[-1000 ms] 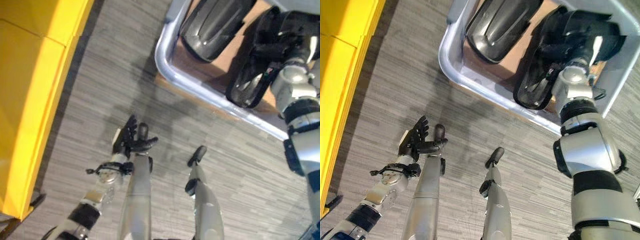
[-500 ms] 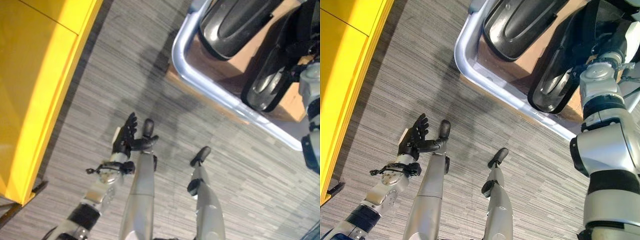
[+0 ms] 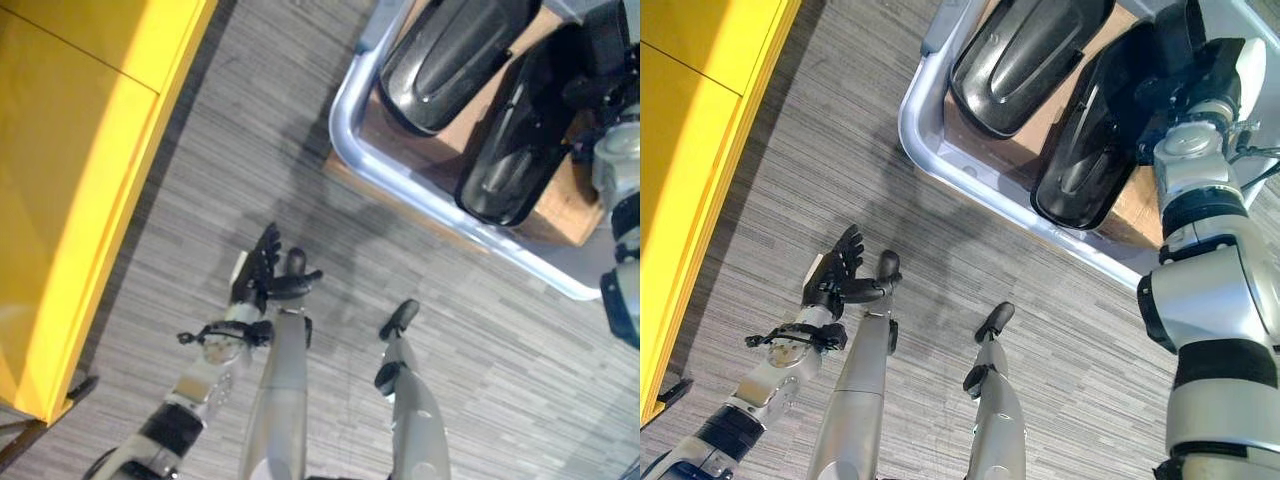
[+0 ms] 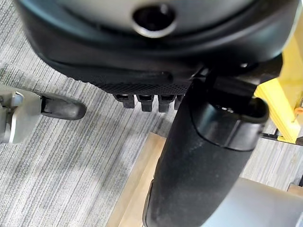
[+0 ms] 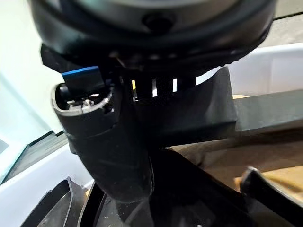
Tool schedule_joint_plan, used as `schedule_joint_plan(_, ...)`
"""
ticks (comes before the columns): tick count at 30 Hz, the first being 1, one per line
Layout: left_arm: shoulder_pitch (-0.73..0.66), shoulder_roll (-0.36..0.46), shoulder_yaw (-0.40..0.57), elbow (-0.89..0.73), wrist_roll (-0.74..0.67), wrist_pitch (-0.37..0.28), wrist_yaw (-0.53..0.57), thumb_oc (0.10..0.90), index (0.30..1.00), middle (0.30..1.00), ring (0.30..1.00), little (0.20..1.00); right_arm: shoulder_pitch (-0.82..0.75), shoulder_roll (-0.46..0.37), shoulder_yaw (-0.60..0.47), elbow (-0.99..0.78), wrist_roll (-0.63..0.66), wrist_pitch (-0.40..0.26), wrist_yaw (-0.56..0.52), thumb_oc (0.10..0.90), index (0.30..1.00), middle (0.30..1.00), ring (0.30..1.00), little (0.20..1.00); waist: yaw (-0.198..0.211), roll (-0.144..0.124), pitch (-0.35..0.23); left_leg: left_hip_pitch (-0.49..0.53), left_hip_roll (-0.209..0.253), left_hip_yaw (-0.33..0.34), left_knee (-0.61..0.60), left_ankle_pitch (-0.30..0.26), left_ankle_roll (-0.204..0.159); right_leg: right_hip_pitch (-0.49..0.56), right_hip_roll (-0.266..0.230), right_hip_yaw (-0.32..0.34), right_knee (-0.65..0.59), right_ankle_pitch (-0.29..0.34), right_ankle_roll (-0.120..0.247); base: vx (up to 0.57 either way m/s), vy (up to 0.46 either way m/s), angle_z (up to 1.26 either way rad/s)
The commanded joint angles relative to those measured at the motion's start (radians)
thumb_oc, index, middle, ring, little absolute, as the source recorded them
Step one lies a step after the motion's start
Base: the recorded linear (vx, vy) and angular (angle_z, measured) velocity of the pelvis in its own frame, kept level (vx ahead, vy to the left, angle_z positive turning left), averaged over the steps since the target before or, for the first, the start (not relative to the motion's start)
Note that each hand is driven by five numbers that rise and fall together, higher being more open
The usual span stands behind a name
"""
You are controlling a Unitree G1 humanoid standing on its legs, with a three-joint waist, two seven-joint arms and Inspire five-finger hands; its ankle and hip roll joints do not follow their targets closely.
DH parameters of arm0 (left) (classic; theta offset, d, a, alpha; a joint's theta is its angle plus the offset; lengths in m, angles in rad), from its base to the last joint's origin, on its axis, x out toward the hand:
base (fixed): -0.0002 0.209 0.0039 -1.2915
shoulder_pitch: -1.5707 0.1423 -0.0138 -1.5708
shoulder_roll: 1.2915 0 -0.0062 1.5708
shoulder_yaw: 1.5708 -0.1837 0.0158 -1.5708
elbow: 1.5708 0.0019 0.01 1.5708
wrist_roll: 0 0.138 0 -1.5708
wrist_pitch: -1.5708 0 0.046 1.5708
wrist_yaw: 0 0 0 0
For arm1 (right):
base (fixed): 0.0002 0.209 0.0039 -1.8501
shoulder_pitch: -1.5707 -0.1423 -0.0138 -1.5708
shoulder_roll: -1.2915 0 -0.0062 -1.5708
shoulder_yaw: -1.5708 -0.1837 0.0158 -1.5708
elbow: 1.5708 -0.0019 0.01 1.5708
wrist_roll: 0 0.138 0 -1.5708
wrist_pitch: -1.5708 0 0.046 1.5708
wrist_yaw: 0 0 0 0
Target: Move parts from the plastic box to the shelf.
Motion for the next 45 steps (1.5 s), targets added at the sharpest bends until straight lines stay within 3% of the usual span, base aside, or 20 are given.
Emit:
schedule_joint_plan(1,0.037,-0.028,-0.009,-0.056,0.013,-0.063,-0.024,0.900,1.000,1.000,1.000,1.000,0.007,-0.028,0.014,-0.042,0.015,-0.019,0.019,0.400,0.300,0.300,0.300,0.300,-0.012,0.071,0.000,0.126,-0.005,0.021,-0.169,0.036,0.008,0.118,-0.003,0.027,0.147,-0.086,0.057,-0.04,-0.013,-0.03)
schedule_joint_plan(17,0.090,-0.016,0.036,0.001,0.019,-0.050,-0.075,0.900,1.000,1.000,1.000,1.000,0.102,-0.083,-0.018,-0.273,-0.076,-0.047,0.008,0.400,0.300,0.300,0.300,0.300,-0.036,0.069,-0.004,0.341,0.031,0.052,-0.229,0.069,-0.004,0.259,-0.007,0.040,0.144,-0.114,0.044,-0.03,-0.022,-0.06)
schedule_joint_plan(21,0.108,-0.021,0.045,0.020,0.022,-0.047,-0.089,0.900,1.000,1.000,1.000,1.000,0.150,-0.113,-0.029,-0.394,-0.129,-0.053,-0.002,0.400,0.300,0.300,0.300,0.300,-0.045,0.070,-0.035,0.380,0.041,0.060,-0.234,0.072,-0.005,0.284,-0.010,0.047,0.144,-0.125,0.038,0.00,-0.036,-0.15)
schedule_joint_plan(24,0.132,-0.022,0.060,0.042,0.034,-0.041,-0.112,0.900,1.000,1.000,1.000,1.000,0.236,-0.146,-0.067,-0.590,-0.192,-0.059,0.004,0.400,0.300,0.300,0.300,0.300,-0.058,0.069,-0.071,0.427,0.051,0.066,-0.232,0.069,-0.007,0.316,-0.012,0.058,0.155,-0.149,0.032,0.01,-0.064,-0.06)
schedule_joint_plan(30,0.194,-0.031,0.112,0.053,0.046,-0.025,-0.140,0.900,1.000,1.000,1.000,1.000,0.437,-0.156,-0.200,-0.862,-0.219,-0.087,0.038,0.400,0.300,0.300,0.300,0.300,-0.080,0.073,-0.151,0.529,0.075,0.083,-0.260,0.079,-0.018,0.385,-0.006,0.059,0.168,-0.194,0.024,0.01,-0.079,-0.11)
schedule_joint_plan(38,0.270,-0.047,0.167,0.062,0.081,-0.007,-0.178,0.900,1.000,1.000,1.000,1.000,0.701,-0.134,-0.327,-1.065,-0.222,-0.121,0.108,0.400,0.300,0.300,0.300,0.300,-0.098,0.088,-0.254,0.644,0.109,0.104,-0.331,0.111,-0.045,0.467,0.028,0.057,0.160,-0.237,0.013,0.02,-0.091,-0.03)
schedule_joint_plan(45,0.319,-0.081,0.188,0.074,0.105,0.005,-0.207,0.900,1.000,1.000,1.000,1.000,0.842,-0.101,-0.366,-1.174,-0.250,-0.143,0.168,0.400,0.300,0.300,0.300,0.300,-0.100,0.107,-0.321,0.722,0.139,0.119,-0.358,0.125,-0.061,0.527,0.067,0.069,0.150,-0.275,-0.006,0.03,-0.110,-0.07)
